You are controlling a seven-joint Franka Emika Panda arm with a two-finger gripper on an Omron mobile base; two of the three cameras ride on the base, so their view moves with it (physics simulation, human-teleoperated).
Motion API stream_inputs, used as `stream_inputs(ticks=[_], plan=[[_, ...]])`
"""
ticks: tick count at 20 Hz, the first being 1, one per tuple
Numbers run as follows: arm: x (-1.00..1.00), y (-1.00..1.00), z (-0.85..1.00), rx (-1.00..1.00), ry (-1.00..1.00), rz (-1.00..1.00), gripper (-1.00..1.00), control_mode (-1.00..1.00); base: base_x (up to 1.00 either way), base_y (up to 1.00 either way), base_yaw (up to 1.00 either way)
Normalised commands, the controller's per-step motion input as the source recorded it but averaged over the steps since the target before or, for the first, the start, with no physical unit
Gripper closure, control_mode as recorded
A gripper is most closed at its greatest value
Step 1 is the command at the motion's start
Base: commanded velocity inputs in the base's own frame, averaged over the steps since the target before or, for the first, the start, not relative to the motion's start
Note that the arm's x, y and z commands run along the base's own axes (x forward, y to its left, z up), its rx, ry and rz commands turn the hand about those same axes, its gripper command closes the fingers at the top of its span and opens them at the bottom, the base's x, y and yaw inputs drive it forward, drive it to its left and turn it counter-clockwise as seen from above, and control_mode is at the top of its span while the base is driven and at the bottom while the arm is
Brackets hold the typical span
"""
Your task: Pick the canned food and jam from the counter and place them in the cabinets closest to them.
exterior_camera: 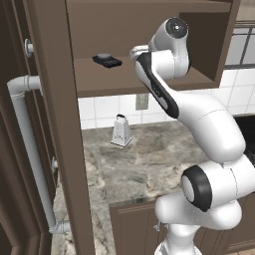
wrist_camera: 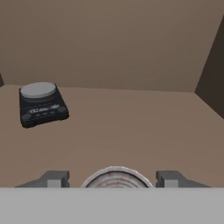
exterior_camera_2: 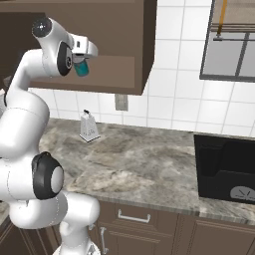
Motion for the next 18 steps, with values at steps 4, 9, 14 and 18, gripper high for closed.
stream_inputs(ticks=[4,9,14,18], plan=[[0.06,0.00,0.00,0.00,0.00,0.00,-1.00,-1.00,0.00,0.00,0.00],[0.11,0.00,0.06,0.00,-0.03,0.00,-1.00,-1.00,0.00,0.00,0.00],[0.04,0.00,0.15,0.00,-0.08,0.00,-1.00,-1.00,0.00,0.00,0.00],[-0.32,0.02,0.18,0.00,-0.17,0.00,-1.00,-1.00,0.00,0.00,0.00]])
